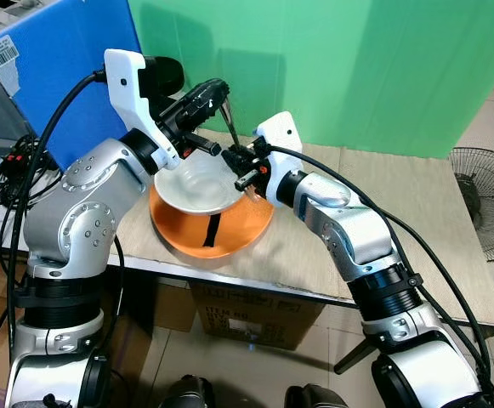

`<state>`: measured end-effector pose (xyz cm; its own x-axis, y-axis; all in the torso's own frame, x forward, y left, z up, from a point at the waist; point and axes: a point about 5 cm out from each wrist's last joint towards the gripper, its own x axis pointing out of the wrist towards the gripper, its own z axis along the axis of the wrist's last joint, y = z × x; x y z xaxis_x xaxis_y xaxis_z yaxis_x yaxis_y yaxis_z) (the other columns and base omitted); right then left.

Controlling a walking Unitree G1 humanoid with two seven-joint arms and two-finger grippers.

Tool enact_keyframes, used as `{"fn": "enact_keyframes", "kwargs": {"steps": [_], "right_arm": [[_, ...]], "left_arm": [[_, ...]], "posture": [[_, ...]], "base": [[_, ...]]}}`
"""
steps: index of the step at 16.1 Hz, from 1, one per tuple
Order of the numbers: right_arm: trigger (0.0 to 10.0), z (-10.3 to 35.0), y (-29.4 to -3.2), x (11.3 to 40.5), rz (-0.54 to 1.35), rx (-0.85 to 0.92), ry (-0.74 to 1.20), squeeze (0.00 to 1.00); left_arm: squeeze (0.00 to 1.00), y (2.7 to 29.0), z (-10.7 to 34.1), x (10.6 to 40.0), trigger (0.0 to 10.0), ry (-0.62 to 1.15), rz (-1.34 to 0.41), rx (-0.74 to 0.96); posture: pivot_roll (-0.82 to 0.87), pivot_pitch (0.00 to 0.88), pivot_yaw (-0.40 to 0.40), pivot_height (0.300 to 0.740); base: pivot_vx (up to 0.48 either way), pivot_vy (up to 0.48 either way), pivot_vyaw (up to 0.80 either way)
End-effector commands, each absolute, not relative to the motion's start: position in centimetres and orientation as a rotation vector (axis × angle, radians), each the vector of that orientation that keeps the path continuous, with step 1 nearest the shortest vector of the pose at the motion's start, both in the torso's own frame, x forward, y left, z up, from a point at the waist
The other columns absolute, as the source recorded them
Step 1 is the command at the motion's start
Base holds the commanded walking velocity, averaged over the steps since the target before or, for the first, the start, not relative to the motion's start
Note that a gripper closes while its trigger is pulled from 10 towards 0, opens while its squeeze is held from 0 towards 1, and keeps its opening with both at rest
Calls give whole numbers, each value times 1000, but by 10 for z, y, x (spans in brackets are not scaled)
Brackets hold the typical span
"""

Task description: Setting the table

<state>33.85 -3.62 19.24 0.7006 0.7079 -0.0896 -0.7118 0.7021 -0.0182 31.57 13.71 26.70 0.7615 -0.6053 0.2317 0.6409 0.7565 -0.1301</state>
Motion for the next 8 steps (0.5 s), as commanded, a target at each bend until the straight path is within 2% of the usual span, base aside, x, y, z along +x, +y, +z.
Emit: {"fn": "enact_keyframes", "kwargs": {"steps": [1, 2, 3, 4, 7, 8], "right_arm": [[0, 203, -47, 345, 740, -29, 46, 0], [0, 204, -47, 345, 736, -26, 42, 0], [0, 205, -48, 345, 732, -25, 39, 0], [0, 205, -49, 345, 729, -23, 35, 0], [0, 207, -54, 346, 709, -17, 28, 0], [0, 207, -59, 346, 693, -17, 26, 0]], "left_arm": [[0, 140, 268, 317, 10000, -178, -654, -182], [0, 140, 269, 316, 10000, -181, -679, -213], [392, 139, 271, 315, 10000, -190, -687, -220], [1000, 138, 273, 313, 10000, -200, -703, -246], [1000, 139, 278, 309, 10000, -231, -696, -251], [0, 137, 284, 304, 10000, -261, -730, -280]], "posture": [[-75, 60, 73, 740], [-76, 59, 74, 740], [-75, 59, 75, 740], [-75, 58, 77, 740], [-76, 53, 81, 740], [-74, 52, 83, 740]], "base": [[0, 0, 0], [0, 0, 0], [0, 0, 0], [0, 0, 0], [0, 0, 0], [0, 0, 0]]}}
